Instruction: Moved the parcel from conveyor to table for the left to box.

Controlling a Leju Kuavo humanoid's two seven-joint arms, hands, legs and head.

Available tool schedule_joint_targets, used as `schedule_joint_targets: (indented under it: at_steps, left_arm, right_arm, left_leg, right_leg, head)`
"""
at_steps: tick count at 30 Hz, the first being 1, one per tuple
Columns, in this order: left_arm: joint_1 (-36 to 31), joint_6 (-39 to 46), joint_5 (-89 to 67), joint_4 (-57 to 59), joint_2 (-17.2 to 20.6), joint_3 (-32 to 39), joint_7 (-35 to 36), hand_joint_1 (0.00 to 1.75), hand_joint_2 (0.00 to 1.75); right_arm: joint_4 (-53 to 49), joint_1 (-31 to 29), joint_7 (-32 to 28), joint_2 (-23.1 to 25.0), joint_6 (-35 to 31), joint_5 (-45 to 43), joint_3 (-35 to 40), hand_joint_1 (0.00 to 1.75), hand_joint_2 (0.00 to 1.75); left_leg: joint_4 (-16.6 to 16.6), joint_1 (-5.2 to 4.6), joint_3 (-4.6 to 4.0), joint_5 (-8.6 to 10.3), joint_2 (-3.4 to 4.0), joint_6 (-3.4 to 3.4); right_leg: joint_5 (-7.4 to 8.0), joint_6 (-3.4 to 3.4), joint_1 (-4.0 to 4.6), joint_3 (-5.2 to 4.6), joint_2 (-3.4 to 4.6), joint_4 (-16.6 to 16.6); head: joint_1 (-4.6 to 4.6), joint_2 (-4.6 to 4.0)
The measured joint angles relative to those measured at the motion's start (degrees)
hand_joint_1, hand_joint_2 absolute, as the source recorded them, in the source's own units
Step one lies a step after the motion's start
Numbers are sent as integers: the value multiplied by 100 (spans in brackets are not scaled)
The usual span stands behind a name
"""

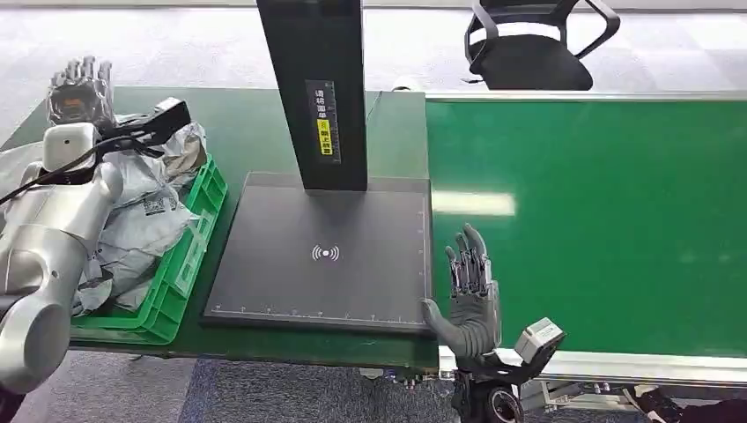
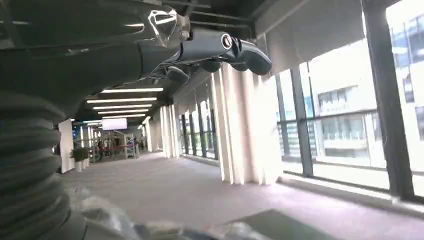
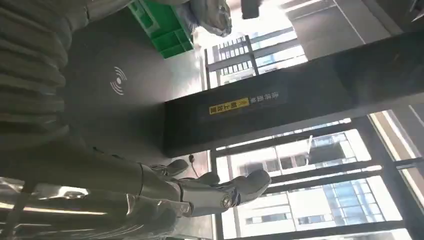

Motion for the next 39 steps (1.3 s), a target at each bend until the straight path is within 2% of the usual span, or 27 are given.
schedule_joint_targets:
  at_steps: [9, 16, 19, 20, 21, 23, 26, 28, 31, 34, 39]
  left_arm:
    - [-7, 152, -13, -100, -17, 155, -135, 0, 175]
    - [63, 597, 57, -227, -22, 304, -417, 0, 175]
    - [235, 1131, 473, -402, -31, 413, -891, 0, 175]
    - [358, 1467, 968, -558, -48, 531, -1394, 0, 175]
    - [566, 1643, 1726, -827, -101, 667, -2125, 0, 175]
    - [1405, 1457, 3927, -1864, -333, 1032, -3586, 0, 175]
    - [3247, 977, 7164, -3568, -908, 1109, -4870, 0, 175]
    - [4212, 817, 8282, -4385, -1282, 947, -5231, 0, 175]
    - [5607, 517, 8463, -5678, -1760, 631, -5436, 0, 175]
    - [6252, 10, 8742, -6348, -2086, 310, -5394, 0, 175]
    - [6843, -956, 9117, -6793, -2398, -24, -5383, 0, 175]
  right_arm:
    - [0, 1, 42, 28, -17, 7, -17, 0, 175]
    - [0, 38, 44, 33, -33, 7, -20, 0, 175]
    - [0, 40, 44, 33, -35, 7, -20, 0, 175]
    - [0, 42, 44, 33, -37, 7, -17, 0, 175]
    - [0, 46, 44, 35, -46, 2, -17, 0, 175]
    - [0, 62, 42, 48, -109, -33, -20, 0, 175]
    - [-2, 110, 26, 48, -192, -72, -31, 0, 175]
    - [-4, 145, 20, 48, -219, -94, -46, 0, 175]
    - [-20, 208, 15, 48, -293, -79, -61, 0, 175]
    - [-43, 213, 26, 50, -367, -9, -76, 0, 175]
    - [-85, 247, 46, 50, -520, 4, -68, 0, 175]
  left_leg:
    - [0, 0, 1, 0, 0, 0]
    - [0, 0, 0, 0, 0, 0]
    - [0, 0, 0, 0, 1, 0]
    - [0, 0, 1, 0, 3, 0]
    - [0, -4, 5, -2, 6, -1]
    - [-11, -22, 29, -8, 25, 1]
    - [-17, -41, 54, -30, 66, 8]
    - [-16, -41, 42, -33, 87, 9]
    - [-15, -50, 51, -54, 96, 24]
    - [-14, -50, 40, -52, 60, 30]
    - [-15, -45, 49, -49, 58, 31]
  right_leg:
    - [0, 0, 0, 0, 0, 0]
    - [0, 0, 0, 0, 0, 0]
    - [0, 0, 0, 0, 1, 0]
    - [0, 0, 0, -1, 1, 0]
    - [0, 0, -4, 0, 3, -1]
    - [-4, 2, -23, 11, 21, -2]
    - [-14, 13, -42, 17, 62, -3]
    - [-16, 17, -43, 5, 76, -6]
    - [-23, 28, -51, 7, 94, -8]
    - [-29, 37, -51, 17, 56, -10]
    - [-26, 35, -47, 24, 56, -10]
  head:
    - [2, 0]
    - [2, 0]
    - [2, 0]
    - [2, 0]
    - [2, 0]
    - [-13, 0]
    - [-39, 0]
    - [-31, 0]
    - [-41, 0]
    - [-37, 0]
    - [-39, 0]
